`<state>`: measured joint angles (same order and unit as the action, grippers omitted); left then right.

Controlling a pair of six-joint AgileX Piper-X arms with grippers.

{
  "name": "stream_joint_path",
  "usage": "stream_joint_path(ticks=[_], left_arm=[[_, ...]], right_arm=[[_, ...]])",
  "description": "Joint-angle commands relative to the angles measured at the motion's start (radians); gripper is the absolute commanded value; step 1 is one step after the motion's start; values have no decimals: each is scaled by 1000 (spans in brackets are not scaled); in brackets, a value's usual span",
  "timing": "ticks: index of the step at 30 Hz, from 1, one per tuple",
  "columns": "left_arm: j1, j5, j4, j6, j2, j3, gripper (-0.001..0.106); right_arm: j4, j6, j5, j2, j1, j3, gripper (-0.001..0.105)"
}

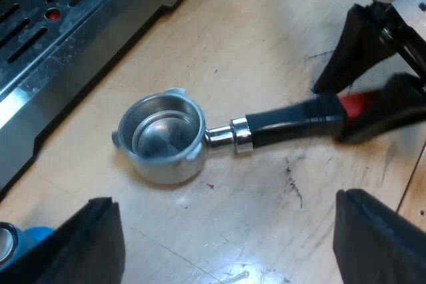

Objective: Grind coffee beans and then tamp

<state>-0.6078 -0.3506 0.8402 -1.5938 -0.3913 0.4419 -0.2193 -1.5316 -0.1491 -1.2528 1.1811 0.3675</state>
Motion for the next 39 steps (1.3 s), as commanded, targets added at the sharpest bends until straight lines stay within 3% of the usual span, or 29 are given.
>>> stream_joint_path(ticks=[1,18,35,39], left_arm=[[-6,-5,-8,3,-1,3,67],[-6,-3,-8,3,-1,6,67],[-6,20,27,-1,-1,78,67],[-6,65,103,-1,-1,99,67]], right_arm=[[-54,10,-4,5,-4,3,64],[-530,-15,17,37,-4,196,63],[-636,-21,27,247,-4,368,63],[-630,-45,27,273,-4,415,63]])
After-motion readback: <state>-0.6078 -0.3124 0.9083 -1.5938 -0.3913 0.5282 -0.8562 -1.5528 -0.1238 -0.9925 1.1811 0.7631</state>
